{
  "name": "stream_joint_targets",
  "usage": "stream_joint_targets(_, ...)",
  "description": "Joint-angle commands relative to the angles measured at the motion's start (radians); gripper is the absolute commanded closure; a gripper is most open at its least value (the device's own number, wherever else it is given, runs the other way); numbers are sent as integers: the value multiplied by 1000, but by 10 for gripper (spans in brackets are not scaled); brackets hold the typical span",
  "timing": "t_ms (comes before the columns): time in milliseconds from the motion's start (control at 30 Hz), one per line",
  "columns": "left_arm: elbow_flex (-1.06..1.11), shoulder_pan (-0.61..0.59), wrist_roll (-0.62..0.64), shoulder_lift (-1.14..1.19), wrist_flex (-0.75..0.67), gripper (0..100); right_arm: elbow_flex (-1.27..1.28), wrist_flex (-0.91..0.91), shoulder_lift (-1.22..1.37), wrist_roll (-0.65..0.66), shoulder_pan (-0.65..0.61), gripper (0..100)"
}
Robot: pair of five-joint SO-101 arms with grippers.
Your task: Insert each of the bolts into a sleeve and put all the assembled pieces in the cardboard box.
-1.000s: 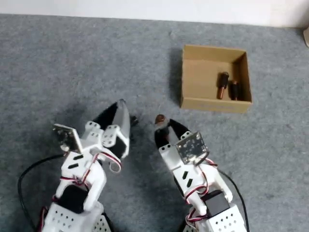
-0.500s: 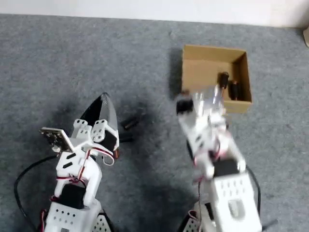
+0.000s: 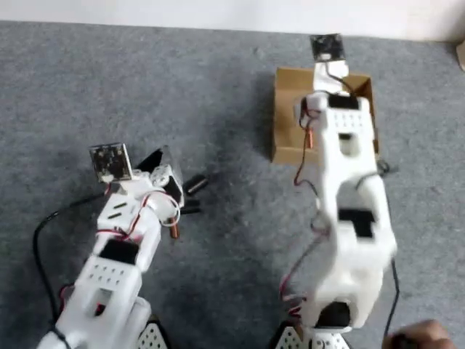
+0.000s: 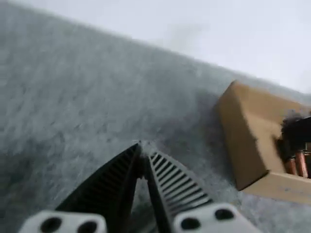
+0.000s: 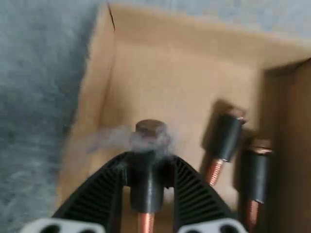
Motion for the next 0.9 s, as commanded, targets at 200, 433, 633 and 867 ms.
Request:
stream_joint_targets(200,-42,15,9,-18,-21,993,-765,278,521,5,27,993)
stream_joint_targets(433,-42,13,9,-16,-21,993,-1199,489,690,6,24,845)
stream_joint_targets(633,-42,13,8,-15,-21,993,-1417,664,720,12,12,601)
stream_joint_targets(867,-48,-1,9,-13,-20,993,-1457,803,573,9,-38,603)
